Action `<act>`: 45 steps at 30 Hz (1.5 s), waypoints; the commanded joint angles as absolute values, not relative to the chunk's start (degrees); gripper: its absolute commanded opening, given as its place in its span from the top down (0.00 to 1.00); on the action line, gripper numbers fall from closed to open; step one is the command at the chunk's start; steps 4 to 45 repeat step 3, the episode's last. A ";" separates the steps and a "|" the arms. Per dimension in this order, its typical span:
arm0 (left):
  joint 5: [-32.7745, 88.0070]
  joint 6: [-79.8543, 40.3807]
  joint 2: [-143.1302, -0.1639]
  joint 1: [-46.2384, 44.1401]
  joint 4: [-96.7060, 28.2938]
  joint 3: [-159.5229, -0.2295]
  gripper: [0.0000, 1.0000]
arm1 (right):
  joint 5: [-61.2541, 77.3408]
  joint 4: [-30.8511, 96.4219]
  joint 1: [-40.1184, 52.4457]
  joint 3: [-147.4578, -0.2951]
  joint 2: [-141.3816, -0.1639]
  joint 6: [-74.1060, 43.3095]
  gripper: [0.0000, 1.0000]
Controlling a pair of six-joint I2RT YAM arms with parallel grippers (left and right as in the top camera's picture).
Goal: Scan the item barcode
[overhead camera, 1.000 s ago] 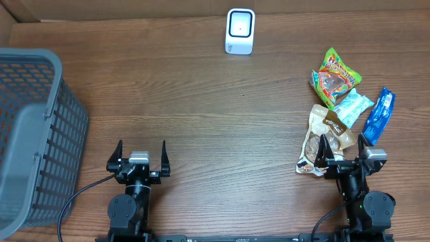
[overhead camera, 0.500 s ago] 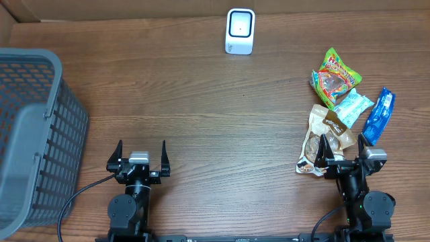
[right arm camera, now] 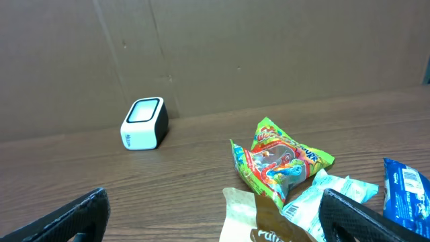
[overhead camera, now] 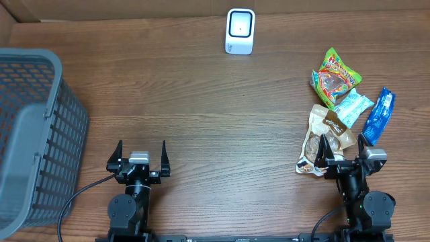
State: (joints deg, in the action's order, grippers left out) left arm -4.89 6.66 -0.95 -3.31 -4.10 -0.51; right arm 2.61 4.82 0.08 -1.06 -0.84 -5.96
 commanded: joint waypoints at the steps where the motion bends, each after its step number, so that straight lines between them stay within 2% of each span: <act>1: -4.40 8.16 -0.25 -2.92 -4.03 -0.27 0.00 | 2.66 4.64 -0.08 -0.47 -0.27 -5.96 0.00; 45: -4.38 8.16 -0.25 -2.90 -4.03 -0.27 0.00 | 2.66 4.64 -0.08 -0.47 -0.27 -5.96 0.00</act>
